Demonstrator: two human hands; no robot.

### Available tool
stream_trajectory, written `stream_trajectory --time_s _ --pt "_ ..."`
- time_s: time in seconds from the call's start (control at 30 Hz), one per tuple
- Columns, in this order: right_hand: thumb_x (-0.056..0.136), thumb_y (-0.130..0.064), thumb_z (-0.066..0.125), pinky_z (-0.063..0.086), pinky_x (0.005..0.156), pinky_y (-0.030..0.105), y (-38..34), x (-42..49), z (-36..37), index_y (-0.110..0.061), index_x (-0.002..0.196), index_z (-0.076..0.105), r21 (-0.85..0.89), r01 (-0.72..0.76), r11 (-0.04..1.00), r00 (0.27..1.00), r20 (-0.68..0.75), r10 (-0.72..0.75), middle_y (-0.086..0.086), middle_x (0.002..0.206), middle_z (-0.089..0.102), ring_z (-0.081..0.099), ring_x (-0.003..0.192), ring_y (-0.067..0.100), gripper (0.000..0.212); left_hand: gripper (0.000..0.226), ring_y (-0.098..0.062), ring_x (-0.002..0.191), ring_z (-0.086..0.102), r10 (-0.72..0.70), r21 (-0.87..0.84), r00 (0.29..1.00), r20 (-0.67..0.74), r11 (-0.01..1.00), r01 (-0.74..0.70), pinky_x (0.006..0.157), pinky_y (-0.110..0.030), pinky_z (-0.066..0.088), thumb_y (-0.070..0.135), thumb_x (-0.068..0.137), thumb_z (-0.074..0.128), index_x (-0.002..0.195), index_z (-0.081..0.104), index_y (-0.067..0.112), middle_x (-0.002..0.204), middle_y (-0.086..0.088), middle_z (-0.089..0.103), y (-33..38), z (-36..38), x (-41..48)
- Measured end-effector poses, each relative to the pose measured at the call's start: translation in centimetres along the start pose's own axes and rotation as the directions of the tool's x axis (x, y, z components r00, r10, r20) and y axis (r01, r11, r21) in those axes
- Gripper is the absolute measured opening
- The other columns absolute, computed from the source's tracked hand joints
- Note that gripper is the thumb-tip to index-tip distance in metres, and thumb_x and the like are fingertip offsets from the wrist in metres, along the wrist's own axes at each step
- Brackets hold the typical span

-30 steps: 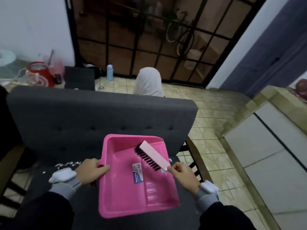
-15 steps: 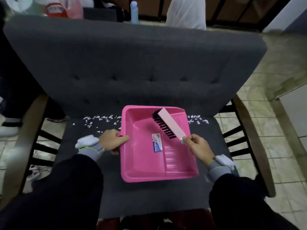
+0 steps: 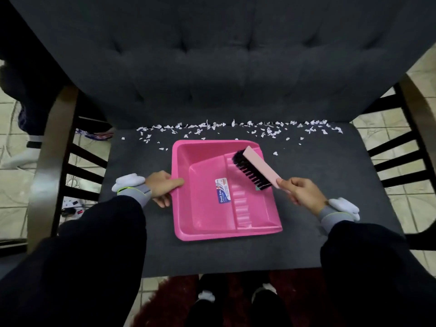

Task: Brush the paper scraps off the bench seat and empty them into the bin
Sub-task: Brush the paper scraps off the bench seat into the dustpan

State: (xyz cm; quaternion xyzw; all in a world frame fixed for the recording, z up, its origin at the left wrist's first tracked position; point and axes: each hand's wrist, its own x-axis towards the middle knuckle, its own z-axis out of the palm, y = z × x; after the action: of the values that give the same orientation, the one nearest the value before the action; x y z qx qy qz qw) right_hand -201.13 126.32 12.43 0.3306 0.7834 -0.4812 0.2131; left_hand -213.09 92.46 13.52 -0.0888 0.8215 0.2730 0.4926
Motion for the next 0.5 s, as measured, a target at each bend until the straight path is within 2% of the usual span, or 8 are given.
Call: stream_trajectory --time_s 0.23,0.5 --pt "0.084 -0.040 0.065 0.030 0.046 0.024 0.2 0.2 1.7 -0.017 0.052 0.044 0.021 -0.026 0.999 1.000 0.004 0.026 -0.002 0.043 0.044 0.037 0.042 0.015 0.045 0.029 -0.019 0.042 0.058 -0.052 -0.008 0.999 -0.014 0.999 0.052 0.040 -0.029 0.054 0.033 0.091 0.051 0.080 0.058 0.007 0.066 -0.010 0.061 -2.0 0.5 0.9" --pt "0.085 -0.041 0.064 0.031 0.045 0.022 -0.3 0.8 3.6 -0.016 0.054 0.043 0.027 -0.037 0.999 0.999 -0.007 0.038 -0.004 0.042 0.044 0.037 0.037 0.010 0.044 0.027 -0.020 0.051 0.056 -0.049 0.034 0.999 -0.001 0.998 0.049 0.039 -0.027 0.053 0.034 0.090 0.051 0.080 0.058 0.010 0.069 -0.005 0.058 -2.4 0.5 1.5"
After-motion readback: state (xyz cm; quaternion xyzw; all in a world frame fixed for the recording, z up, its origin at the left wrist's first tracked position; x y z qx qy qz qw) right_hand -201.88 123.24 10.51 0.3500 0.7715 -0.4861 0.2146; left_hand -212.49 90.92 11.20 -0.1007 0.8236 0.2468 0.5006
